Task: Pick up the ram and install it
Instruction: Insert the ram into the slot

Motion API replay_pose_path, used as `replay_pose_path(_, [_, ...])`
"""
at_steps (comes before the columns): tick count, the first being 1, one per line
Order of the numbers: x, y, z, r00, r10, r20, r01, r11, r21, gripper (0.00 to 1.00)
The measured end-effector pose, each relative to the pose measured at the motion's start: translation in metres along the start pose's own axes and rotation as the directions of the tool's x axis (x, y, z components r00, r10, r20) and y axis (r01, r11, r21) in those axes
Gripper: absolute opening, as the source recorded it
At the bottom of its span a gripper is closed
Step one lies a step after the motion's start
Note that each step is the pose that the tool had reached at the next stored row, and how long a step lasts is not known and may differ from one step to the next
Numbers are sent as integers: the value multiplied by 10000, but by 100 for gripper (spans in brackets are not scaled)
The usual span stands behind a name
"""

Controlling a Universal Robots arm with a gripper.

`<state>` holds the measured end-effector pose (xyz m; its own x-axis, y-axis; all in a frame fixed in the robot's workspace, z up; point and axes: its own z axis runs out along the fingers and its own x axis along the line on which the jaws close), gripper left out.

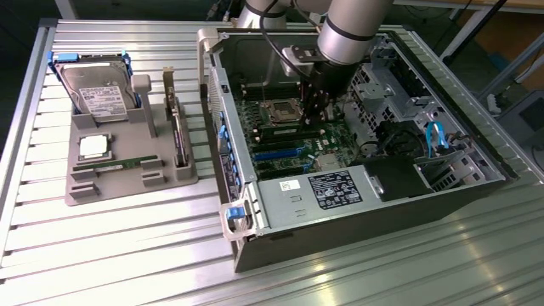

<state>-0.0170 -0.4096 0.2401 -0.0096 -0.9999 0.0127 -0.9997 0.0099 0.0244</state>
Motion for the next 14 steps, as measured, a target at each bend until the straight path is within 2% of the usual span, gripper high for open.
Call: replay_pose_path(14, [0,-11,18,10000,0,-3,0,10000,-1,12])
